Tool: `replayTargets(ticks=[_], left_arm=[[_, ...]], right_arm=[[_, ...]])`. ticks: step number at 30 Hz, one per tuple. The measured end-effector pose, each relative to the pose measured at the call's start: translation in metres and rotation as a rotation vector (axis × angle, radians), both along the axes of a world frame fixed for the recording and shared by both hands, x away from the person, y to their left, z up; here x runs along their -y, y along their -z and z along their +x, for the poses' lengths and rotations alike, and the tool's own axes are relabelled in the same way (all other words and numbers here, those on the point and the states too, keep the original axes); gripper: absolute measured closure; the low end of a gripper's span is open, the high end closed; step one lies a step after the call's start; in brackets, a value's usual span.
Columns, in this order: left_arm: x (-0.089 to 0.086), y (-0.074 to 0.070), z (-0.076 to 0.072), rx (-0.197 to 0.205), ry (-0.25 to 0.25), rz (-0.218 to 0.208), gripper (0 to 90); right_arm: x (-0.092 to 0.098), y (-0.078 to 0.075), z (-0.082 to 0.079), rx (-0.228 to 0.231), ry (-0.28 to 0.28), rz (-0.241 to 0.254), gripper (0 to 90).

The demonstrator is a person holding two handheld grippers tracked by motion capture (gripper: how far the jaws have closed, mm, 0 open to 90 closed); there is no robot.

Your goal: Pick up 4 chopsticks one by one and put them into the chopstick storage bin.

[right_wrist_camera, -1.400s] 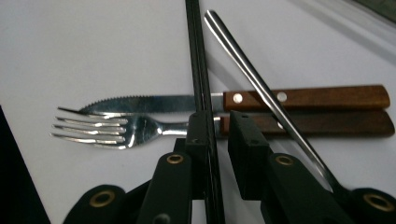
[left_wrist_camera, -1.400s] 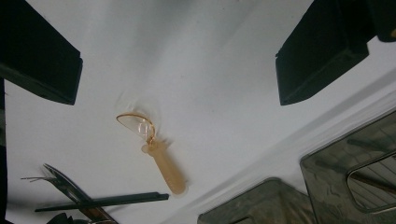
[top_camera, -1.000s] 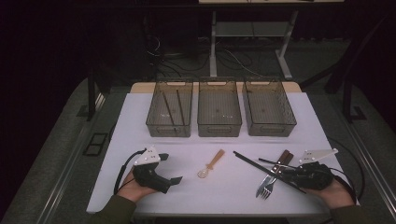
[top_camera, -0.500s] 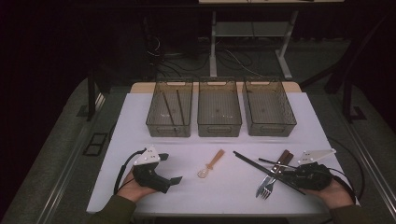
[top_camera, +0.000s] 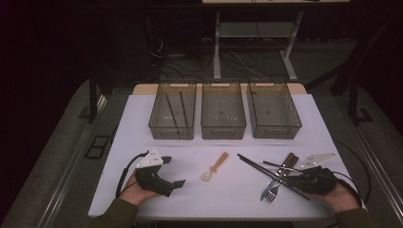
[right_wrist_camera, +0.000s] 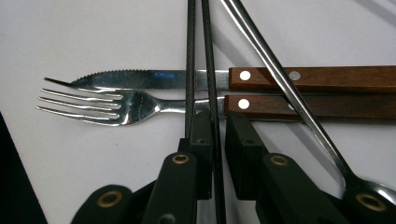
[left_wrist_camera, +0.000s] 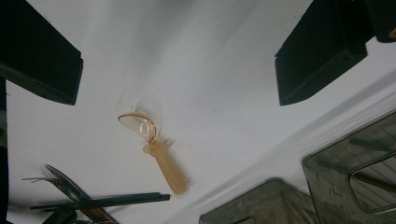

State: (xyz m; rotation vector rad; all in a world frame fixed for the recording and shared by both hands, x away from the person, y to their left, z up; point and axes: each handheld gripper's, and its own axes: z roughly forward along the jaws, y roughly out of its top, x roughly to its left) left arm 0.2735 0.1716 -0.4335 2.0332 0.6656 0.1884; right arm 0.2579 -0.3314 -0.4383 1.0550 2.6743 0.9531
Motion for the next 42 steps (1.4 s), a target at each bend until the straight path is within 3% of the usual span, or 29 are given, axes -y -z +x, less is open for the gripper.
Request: replayTargets(ticks=[9, 16, 24, 37, 42], left_arm=[[0.0002, 0.0001, 0.0, -0.001, 0.002, 0.0, 0.0], [0.0003, 0.0005, 0.0007, 0.002, 0.008, 0.005, 0.0], [0.0007, 0.0007, 0.0005, -0.002, 0.008, 0.004, 0.0], [0.0009, 0.0004, 0.0003, -0.001, 0.009, 0.002, 0.0], [0.0008, 0.0005, 0.0005, -0.001, 0.01, 0.002, 0.0]], right_arm=[[-0.0021, 0.0013, -0.0005, 0.003, -0.025, -0.026, 81.4], [-0.0029, 0.0016, -0.0006, 0.032, -0.057, -0.05, 83.8], [-0.0048, 0.0011, -0.001, 0.033, -0.06, -0.069, 85.4], [-0.0033, 0.001, -0.0003, 0.036, -0.066, -0.056, 86.0], [-0.0004, -0.0044, -0.0002, 0.055, -0.065, -0.004, 86.1]])
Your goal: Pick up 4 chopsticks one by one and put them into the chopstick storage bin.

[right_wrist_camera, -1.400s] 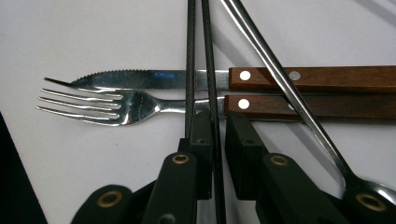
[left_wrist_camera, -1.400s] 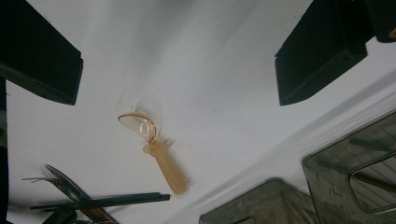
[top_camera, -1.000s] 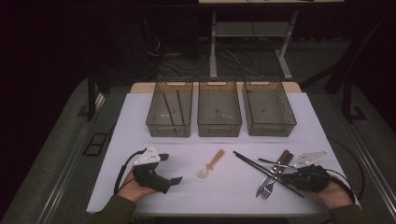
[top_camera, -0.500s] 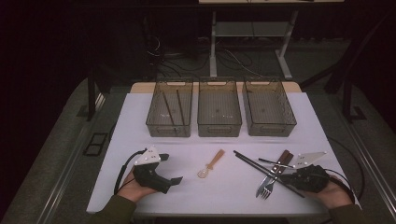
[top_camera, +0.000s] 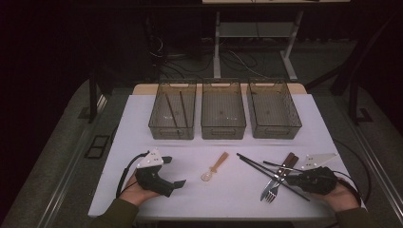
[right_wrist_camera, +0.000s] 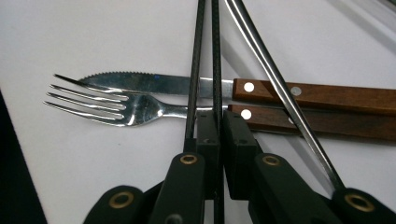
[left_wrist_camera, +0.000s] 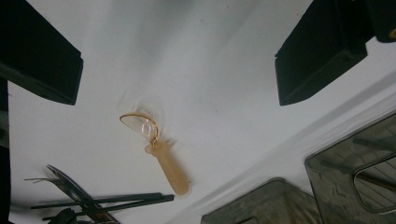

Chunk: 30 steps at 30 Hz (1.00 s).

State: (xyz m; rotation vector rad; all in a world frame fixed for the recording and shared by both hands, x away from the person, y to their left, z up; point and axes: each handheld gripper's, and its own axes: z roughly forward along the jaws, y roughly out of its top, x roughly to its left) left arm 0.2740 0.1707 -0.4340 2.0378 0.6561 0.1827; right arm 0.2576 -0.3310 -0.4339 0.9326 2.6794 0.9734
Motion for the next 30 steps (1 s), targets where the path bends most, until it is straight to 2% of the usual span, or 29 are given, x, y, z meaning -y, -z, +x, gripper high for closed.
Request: replayTargets(ticks=[12, 21, 22, 25, 26, 30], left_arm=[[0.0, 0.0, 0.0, 0.0, 0.006, 0.003, 0.0], [0.001, 0.002, 0.001, -0.005, 0.004, 0.001, 0.0], [0.0, 0.002, 0.001, -0.012, 0.002, -0.029, 0.0], [0.001, 0.003, 0.001, -0.019, -0.004, -0.028, 1.1], [0.002, 0.004, 0.001, -0.004, -0.02, -0.011, 2.3], [0.002, 0.004, 0.001, 0.007, -0.036, -0.002, 5.3]], right_arm=[[0.002, -0.011, -0.003, 0.033, -0.01, 0.106, 86.0], [-0.005, -0.019, -0.004, 0.044, -0.006, 0.141, 86.0], [-0.008, -0.02, -0.003, 0.049, 0.0, 0.143, 86.0], [-0.01, -0.022, -0.003, 0.047, 0.005, 0.145, 86.0], [-0.013, -0.023, -0.002, 0.045, 0.013, 0.148, 86.0], [-0.017, -0.025, 0.001, 0.039, 0.022, 0.159, 86.0]])
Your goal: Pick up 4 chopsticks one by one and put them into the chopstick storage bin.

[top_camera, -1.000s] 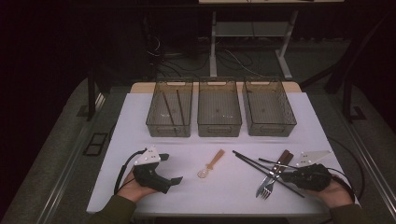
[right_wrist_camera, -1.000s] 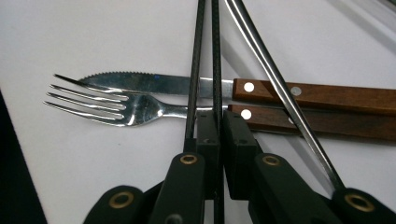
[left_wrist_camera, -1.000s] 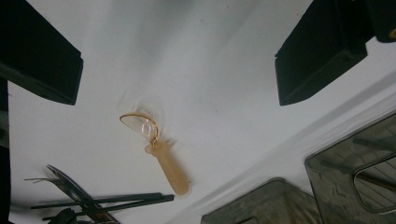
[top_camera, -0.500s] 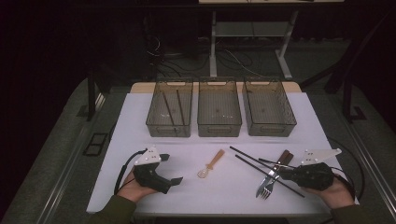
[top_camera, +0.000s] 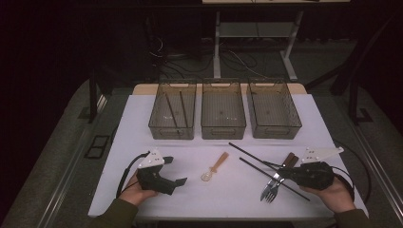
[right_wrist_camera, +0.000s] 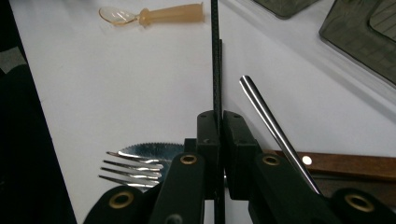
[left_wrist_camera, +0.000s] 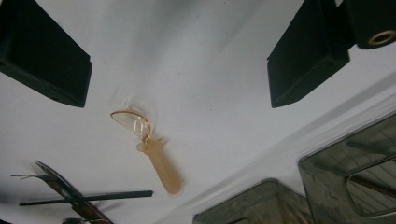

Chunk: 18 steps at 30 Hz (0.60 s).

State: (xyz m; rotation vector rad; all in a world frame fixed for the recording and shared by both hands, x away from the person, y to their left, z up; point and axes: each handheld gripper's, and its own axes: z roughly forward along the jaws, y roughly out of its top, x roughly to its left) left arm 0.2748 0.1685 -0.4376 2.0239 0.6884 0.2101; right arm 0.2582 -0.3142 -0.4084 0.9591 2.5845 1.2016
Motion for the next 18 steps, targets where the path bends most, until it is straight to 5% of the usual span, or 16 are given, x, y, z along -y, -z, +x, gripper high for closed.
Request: replayTargets(ticks=[7, 10, 18], left_arm=[[-0.002, 0.001, 0.001, -0.01, -0.001, 0.021, 5.1], [-0.003, 0.002, 0.003, -0.049, 0.003, 0.019, 5.2], [-0.003, 0.002, 0.002, -0.049, -0.034, 0.034, 10.6]], right_arm=[[-0.01, -0.004, 0.006, 0.011, 0.007, 0.018, 86.0], [-0.019, -0.006, 0.012, 0.011, 0.002, 0.015, 86.0], [-0.035, -0.008, 0.021, 0.017, 0.005, 0.021, 86.0]])
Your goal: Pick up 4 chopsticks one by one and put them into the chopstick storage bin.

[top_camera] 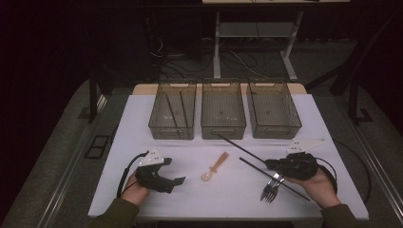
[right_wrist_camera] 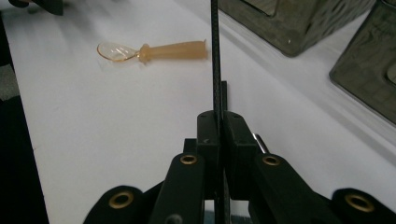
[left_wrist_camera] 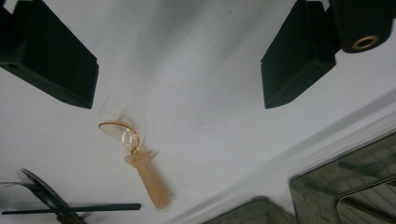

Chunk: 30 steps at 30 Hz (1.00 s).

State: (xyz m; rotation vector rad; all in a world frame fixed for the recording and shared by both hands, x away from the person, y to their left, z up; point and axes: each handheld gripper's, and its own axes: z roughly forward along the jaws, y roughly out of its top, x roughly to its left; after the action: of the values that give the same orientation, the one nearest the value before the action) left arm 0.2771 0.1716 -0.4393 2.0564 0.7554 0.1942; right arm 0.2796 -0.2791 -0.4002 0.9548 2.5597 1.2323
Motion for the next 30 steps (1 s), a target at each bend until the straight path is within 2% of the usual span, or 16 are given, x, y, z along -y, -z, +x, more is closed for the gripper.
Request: replayTargets(ticks=[7, 14, 18, 29, 30], left_arm=[[0.0, 0.001, 0.002, 0.011, -0.015, 0.007, 12.2], [-0.001, 0.0, 0.001, 0.02, -0.024, -0.007, 11.6], [-0.001, 0.0, 0.0, 0.009, 0.009, 0.0, 6.9], [-0.001, 0.0, 0.002, -0.008, -0.007, -0.001, 0.0], [-0.001, 0.0, 0.002, -0.007, -0.016, 0.008, 0.0]], right_arm=[[-0.009, -0.003, 0.006, 0.011, 0.002, 0.009, 86.0], [-0.017, -0.007, 0.016, 0.018, 0.02, 0.022, 86.0], [-0.022, -0.009, 0.02, 0.018, 0.03, 0.026, 86.0], [-0.038, -0.015, 0.03, 0.025, 0.036, 0.036, 86.0], [-0.042, -0.016, 0.033, 0.028, 0.036, 0.035, 86.0]])
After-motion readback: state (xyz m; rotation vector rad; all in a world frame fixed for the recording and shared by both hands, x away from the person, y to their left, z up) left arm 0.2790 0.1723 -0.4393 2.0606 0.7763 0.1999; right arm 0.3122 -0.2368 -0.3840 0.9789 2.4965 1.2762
